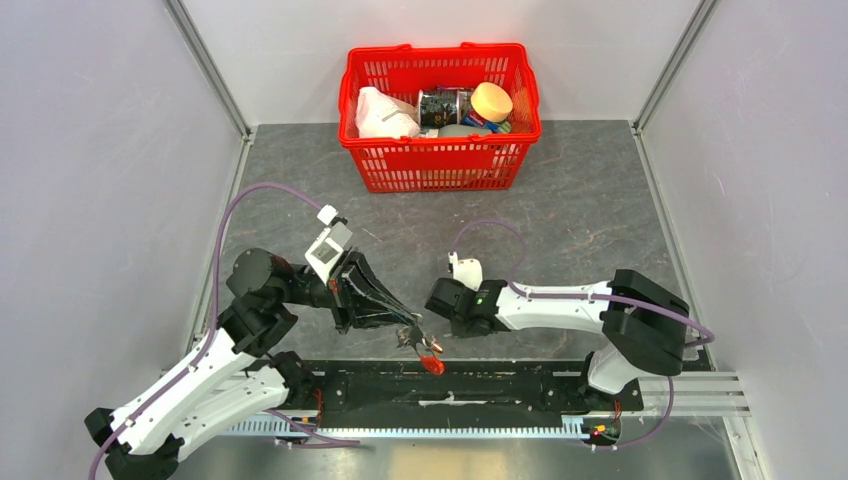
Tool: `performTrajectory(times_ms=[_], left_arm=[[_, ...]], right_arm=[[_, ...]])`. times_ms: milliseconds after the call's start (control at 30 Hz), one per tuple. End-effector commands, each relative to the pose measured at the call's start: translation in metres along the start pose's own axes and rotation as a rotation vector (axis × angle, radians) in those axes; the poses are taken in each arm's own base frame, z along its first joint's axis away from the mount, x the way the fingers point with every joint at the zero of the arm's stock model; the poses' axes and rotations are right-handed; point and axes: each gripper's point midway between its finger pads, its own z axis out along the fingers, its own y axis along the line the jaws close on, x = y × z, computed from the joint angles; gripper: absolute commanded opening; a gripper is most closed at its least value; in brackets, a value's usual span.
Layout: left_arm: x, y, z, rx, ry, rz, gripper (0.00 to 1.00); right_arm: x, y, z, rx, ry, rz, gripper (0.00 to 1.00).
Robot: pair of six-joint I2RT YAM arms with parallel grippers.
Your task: Put the keys on the keyring
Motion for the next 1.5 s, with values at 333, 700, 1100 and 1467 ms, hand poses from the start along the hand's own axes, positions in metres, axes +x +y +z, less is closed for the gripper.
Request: performTrajectory(times_ms=[333, 700, 1100, 1467], left_arm=[[-0.005, -0.012, -0.001, 0.050, -0.007, 0.086, 0.02], [-0.003, -0.012, -0.003, 0.046, -0.004, 0.090, 0.02], [-0.006, -0.013, -0.002, 0.045, -0.009, 0.091, 0.02], [-0.014, -0.018, -0.002, 0.044, -0.028, 0.096, 0.02]], right_arm=[[-0.016, 0.024, 0.001, -0.041, -0.027, 0.018, 0.37], [-0.009, 0.014, 0.004, -0.013, -0.015, 0.024, 0.20], [-0.023, 0.003, -0.020, -0.013, -0.069, 0.033, 0.00], [-0.047, -0.015, -0.079, -0.119, -0.188, 0.019, 0.00]])
